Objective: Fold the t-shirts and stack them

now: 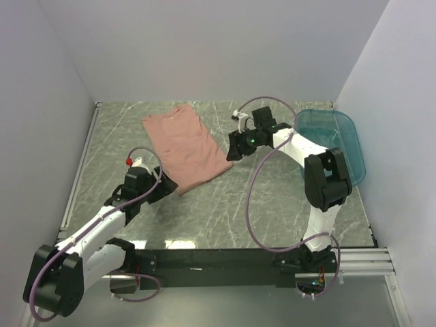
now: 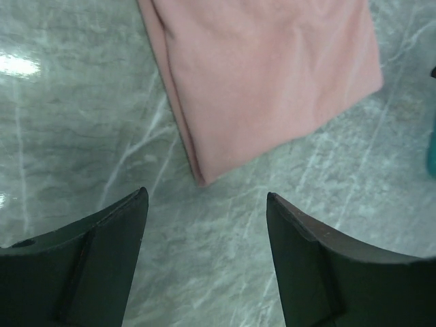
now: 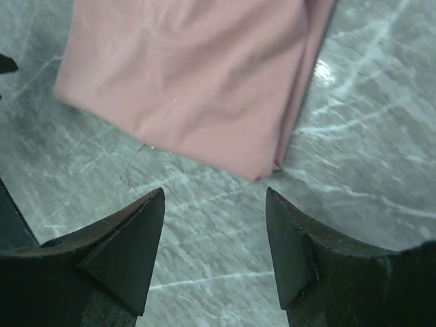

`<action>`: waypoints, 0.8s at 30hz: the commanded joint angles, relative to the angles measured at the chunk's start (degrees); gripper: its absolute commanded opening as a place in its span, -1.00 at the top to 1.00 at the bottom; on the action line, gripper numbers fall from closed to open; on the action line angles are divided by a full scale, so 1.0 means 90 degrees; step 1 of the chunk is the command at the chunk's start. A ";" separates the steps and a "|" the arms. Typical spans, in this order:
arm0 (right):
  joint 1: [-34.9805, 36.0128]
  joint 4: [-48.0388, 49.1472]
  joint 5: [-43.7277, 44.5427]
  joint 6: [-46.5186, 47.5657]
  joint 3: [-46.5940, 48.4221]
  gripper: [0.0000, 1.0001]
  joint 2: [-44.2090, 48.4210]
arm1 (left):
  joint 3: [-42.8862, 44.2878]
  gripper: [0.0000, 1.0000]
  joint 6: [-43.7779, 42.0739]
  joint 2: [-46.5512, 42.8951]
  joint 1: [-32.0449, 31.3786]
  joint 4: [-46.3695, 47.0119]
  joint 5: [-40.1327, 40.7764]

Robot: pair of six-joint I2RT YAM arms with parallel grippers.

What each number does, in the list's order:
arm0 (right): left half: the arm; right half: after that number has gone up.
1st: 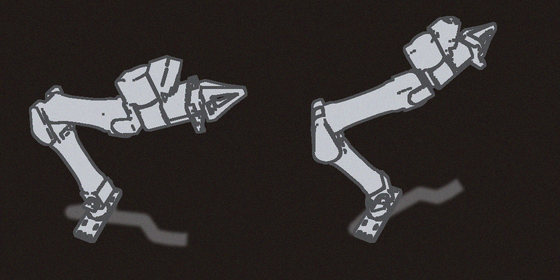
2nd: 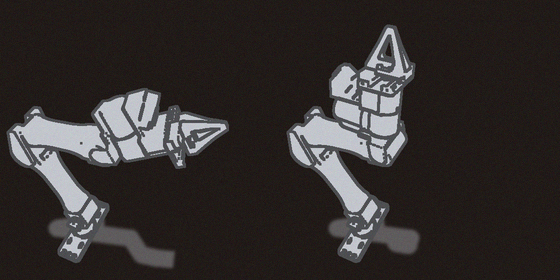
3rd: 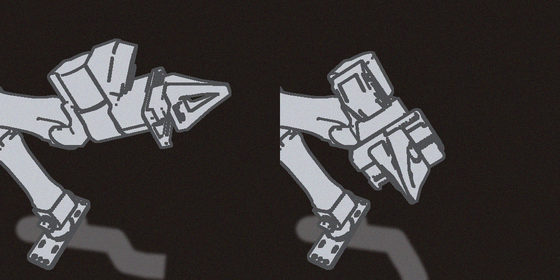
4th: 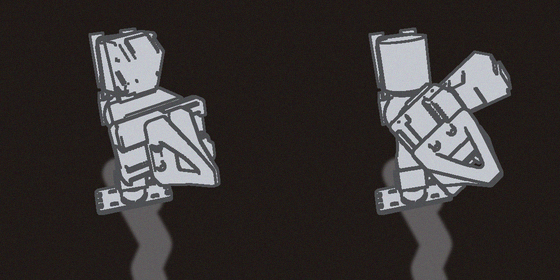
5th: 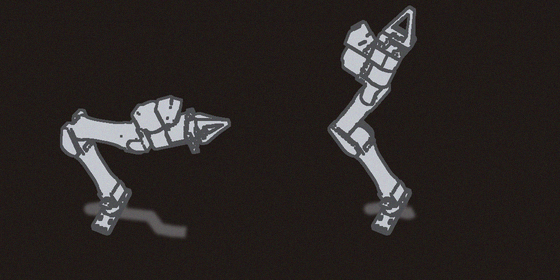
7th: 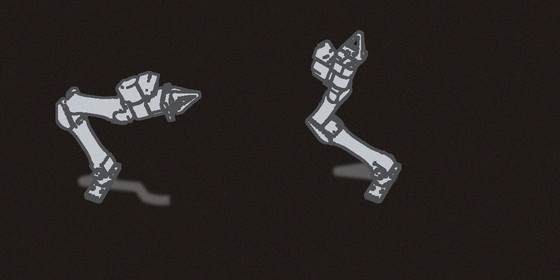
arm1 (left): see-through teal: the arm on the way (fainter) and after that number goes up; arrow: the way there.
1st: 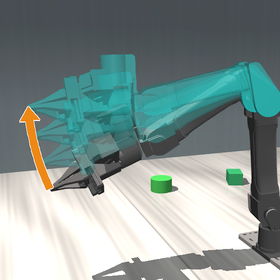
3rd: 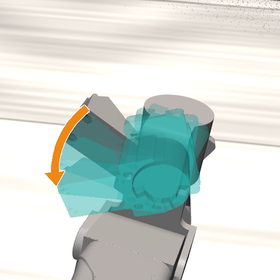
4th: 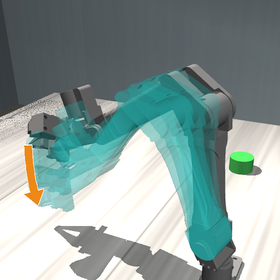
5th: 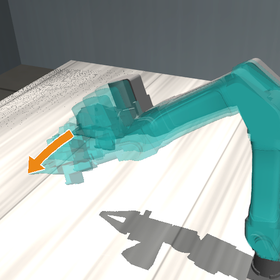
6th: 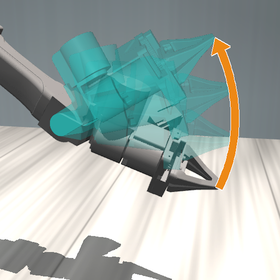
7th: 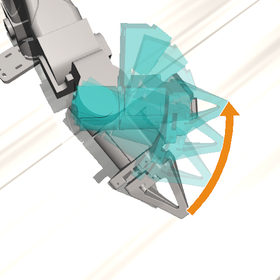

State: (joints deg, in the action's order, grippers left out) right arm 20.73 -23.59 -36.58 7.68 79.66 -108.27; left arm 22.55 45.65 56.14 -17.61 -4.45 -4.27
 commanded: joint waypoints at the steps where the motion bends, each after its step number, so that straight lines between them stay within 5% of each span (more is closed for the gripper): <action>1: -0.0340 0.0220 -0.0554 -0.0123 0.0123 -0.36 0.0067 | -0.0170 -0.49 0.0406 -0.0222 0.0013 0.0668 -0.0335; 6: -0.0604 -0.0191 -0.1365 0.0318 0.0212 -0.36 -0.0138 | -0.0503 -0.48 0.0504 -0.0144 0.0013 0.0845 -0.0472; 24: -0.0224 0.0093 -0.0467 -0.1332 0.1080 -0.32 -0.1261 | -0.0796 -0.44 0.1393 0.1143 0.0013 0.2017 -0.0668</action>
State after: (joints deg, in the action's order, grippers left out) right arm 17.39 -23.55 -42.17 -1.06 85.91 -118.34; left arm 15.09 56.53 63.42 -17.61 10.55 -9.30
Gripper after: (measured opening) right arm 0.662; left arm 0.727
